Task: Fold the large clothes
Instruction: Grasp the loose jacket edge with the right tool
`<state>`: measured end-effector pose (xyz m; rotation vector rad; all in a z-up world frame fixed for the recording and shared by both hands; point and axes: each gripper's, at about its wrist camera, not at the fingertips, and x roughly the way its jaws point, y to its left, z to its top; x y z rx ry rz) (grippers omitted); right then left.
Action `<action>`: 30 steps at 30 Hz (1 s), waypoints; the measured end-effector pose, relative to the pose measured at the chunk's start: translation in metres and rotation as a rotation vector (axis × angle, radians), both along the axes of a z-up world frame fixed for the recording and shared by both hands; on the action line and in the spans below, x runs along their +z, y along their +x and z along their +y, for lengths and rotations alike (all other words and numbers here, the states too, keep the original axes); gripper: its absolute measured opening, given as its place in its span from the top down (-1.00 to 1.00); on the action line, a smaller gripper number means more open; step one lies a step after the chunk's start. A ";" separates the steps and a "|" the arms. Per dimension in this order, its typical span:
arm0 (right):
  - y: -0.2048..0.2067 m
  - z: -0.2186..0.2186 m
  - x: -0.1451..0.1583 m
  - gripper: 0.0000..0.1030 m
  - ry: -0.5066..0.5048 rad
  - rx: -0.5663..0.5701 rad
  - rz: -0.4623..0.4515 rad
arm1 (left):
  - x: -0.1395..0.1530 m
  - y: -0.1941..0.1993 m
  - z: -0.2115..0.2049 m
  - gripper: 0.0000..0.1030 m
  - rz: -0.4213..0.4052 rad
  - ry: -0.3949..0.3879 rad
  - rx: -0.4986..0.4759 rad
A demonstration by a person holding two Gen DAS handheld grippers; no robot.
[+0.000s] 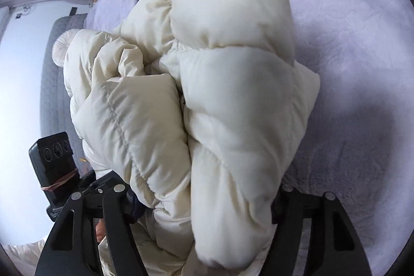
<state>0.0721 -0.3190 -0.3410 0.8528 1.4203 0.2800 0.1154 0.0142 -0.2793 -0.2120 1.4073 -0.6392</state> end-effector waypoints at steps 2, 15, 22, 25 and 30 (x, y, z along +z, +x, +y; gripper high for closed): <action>0.000 -0.002 0.017 -0.43 -0.070 0.028 -0.002 | 0.000 0.000 0.002 -0.64 0.001 0.000 0.008; -0.057 -0.034 0.038 0.84 0.005 -0.191 0.037 | 0.018 -0.007 -0.004 -0.68 -0.033 0.056 0.019; -0.042 0.033 0.010 0.85 -0.023 -0.104 0.025 | 0.068 -0.012 0.001 -0.68 -0.113 0.089 0.007; -0.047 0.027 0.008 0.85 -0.006 -0.108 0.016 | 0.094 -0.004 0.017 -0.68 -0.206 0.103 0.029; -0.057 0.019 0.005 0.85 0.013 -0.085 0.005 | 0.083 0.032 0.002 -0.67 -0.218 0.106 0.012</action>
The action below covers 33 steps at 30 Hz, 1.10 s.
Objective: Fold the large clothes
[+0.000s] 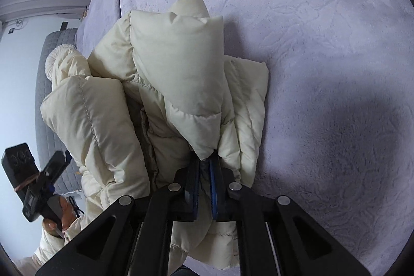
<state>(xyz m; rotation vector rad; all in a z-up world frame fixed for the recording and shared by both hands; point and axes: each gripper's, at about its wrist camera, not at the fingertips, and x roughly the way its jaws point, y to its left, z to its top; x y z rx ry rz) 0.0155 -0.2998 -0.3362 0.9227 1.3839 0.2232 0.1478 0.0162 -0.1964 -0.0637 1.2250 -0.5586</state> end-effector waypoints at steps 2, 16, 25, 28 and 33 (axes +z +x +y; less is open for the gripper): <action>0.001 0.000 -0.003 0.85 0.012 0.005 -0.004 | -0.009 -0.002 -0.024 -0.67 0.005 -0.021 -0.062; -0.008 -0.015 0.079 0.82 -0.179 -0.050 -0.018 | -0.023 -0.031 -0.067 -0.68 -0.035 0.087 -0.123; -0.015 0.082 0.135 0.82 -0.152 0.222 -0.124 | 0.007 -0.009 -0.069 -0.68 -0.052 0.034 -0.115; -0.025 0.094 0.098 0.86 -0.238 0.244 -0.059 | -0.008 0.012 -0.079 -0.68 -0.049 0.053 -0.106; -0.036 0.089 0.045 0.93 -0.316 0.181 -0.050 | -0.072 0.023 -0.103 -0.81 0.006 0.109 -0.136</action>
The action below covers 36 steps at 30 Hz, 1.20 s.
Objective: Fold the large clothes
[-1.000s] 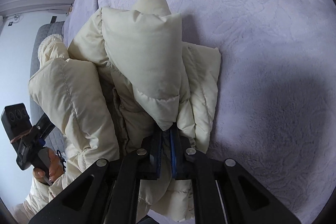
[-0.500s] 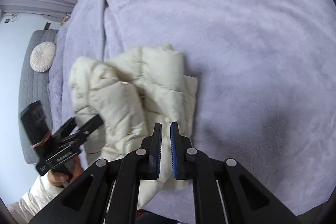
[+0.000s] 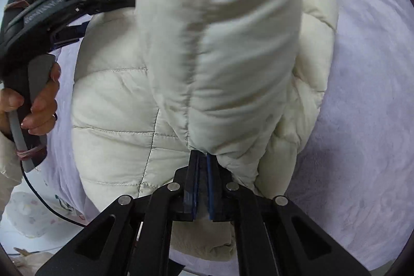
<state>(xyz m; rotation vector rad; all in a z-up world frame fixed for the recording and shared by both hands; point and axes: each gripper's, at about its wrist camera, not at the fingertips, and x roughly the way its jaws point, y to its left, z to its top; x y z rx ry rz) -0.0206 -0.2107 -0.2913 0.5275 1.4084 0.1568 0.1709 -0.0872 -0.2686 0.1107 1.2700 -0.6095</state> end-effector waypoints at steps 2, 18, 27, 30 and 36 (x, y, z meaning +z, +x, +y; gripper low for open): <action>-0.002 0.001 -0.008 0.94 -0.017 0.000 -0.021 | -0.012 0.003 -0.002 -0.83 0.015 -0.012 0.009; -0.007 -0.012 -0.024 0.95 0.047 -0.028 -0.040 | -0.026 0.004 -0.007 -0.86 0.017 -0.009 0.022; -0.002 -0.023 -0.025 0.94 0.058 -0.034 -0.028 | -0.021 0.003 -0.005 -0.86 0.011 0.002 0.025; 0.001 -0.025 -0.023 0.94 0.063 -0.039 -0.020 | -0.017 0.002 -0.004 -0.86 0.012 0.010 0.031; 0.005 -0.034 -0.012 0.94 0.091 -0.078 0.009 | 0.010 -0.005 0.007 -0.86 -0.019 0.016 0.064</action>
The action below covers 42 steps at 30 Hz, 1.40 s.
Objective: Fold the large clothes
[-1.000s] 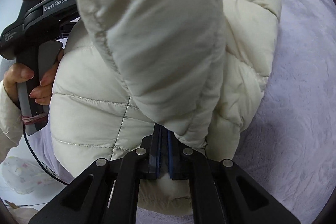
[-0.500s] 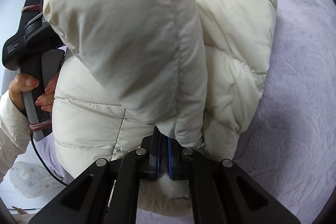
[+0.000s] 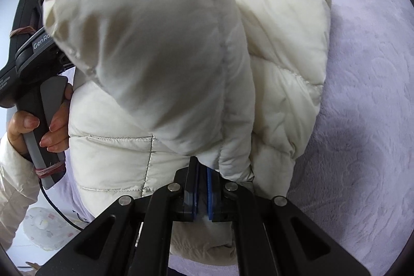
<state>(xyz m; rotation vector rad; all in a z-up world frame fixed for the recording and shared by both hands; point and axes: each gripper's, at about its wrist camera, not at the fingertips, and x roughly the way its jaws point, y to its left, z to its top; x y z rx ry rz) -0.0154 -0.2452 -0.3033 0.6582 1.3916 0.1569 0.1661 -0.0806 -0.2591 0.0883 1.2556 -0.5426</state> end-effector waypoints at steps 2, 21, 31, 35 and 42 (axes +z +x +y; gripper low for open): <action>0.002 -0.003 0.013 0.89 -0.001 -0.013 -0.007 | 0.012 -0.004 0.006 -0.86 -0.018 -0.003 0.013; 0.049 -0.073 0.012 0.85 0.165 -0.331 -0.049 | 0.030 -0.074 0.053 -0.86 0.009 0.004 0.110; 0.046 -0.063 0.038 0.83 0.088 -0.244 -0.042 | 0.046 -0.089 0.066 -0.86 0.005 0.030 0.132; 0.042 -0.056 0.049 0.83 0.063 -0.223 -0.040 | 0.051 -0.093 0.070 -0.86 0.016 0.054 0.140; 0.031 -0.043 0.074 0.16 0.012 -0.181 -0.052 | 0.065 -0.102 0.081 -0.99 -0.002 0.069 0.174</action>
